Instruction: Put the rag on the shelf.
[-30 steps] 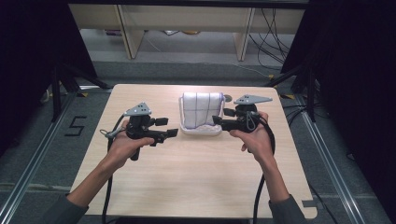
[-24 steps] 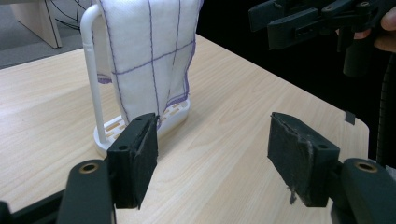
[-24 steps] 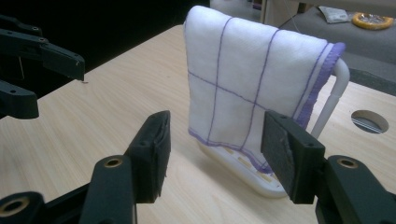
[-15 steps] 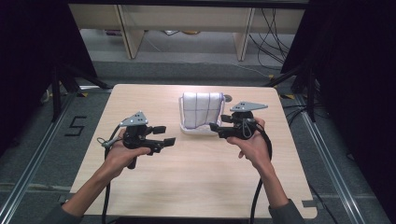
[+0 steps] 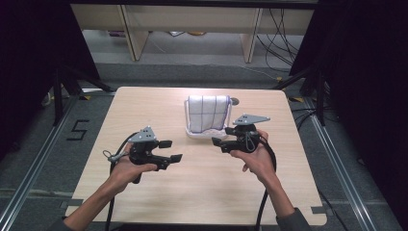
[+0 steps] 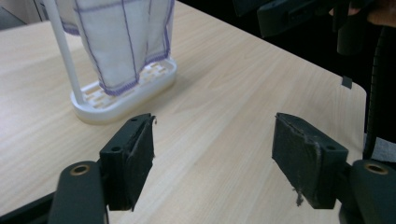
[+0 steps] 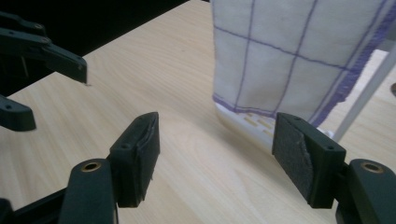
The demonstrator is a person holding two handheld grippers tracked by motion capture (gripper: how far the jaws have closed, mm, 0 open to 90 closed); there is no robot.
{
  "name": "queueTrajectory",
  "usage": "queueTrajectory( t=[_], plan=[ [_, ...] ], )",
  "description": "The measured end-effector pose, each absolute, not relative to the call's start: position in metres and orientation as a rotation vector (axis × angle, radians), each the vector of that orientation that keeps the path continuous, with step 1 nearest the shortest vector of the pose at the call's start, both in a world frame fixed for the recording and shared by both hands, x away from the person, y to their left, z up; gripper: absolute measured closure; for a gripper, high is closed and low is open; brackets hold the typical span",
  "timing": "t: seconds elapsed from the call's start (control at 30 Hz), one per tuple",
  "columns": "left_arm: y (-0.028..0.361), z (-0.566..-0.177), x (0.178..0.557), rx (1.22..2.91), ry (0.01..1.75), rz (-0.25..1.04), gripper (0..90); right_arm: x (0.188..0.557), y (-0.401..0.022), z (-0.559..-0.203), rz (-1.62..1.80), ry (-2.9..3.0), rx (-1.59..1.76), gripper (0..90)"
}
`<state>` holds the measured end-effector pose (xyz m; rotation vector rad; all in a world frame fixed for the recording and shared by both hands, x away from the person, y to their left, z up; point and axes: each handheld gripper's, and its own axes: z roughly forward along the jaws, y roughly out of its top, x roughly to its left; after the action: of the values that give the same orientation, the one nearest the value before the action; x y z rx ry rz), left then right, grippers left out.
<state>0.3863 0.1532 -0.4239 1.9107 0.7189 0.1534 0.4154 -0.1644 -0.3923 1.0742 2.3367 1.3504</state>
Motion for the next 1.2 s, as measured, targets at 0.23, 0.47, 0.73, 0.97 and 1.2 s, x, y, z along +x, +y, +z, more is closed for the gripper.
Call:
queueTrajectory(
  t=[0.23,0.47,0.73,0.97,1.2],
  plan=[
    [0.16,-0.437,0.38,1.922,0.736,0.15,27.8,0.41,-0.151,-0.399,1.349,2.356,1.028,32.9],
    [0.16,-0.445,0.371,1.944,0.707,0.15,26.9,0.402,-0.142,-0.409,1.342,2.375,1.023,32.5],
    [0.16,-0.458,0.365,1.959,0.701,0.126,25.6,0.393,-0.132,-0.422,1.336,2.42,0.984,31.9],
    [0.163,-0.469,0.359,1.967,0.705,0.107,24.4,0.389,-0.131,-0.43,1.281,2.451,0.99,31.8],
    [0.171,-0.475,0.351,1.959,0.693,0.105,23.4,0.381,-0.132,-0.436,1.255,2.458,1.005,31.9]
  ],
)
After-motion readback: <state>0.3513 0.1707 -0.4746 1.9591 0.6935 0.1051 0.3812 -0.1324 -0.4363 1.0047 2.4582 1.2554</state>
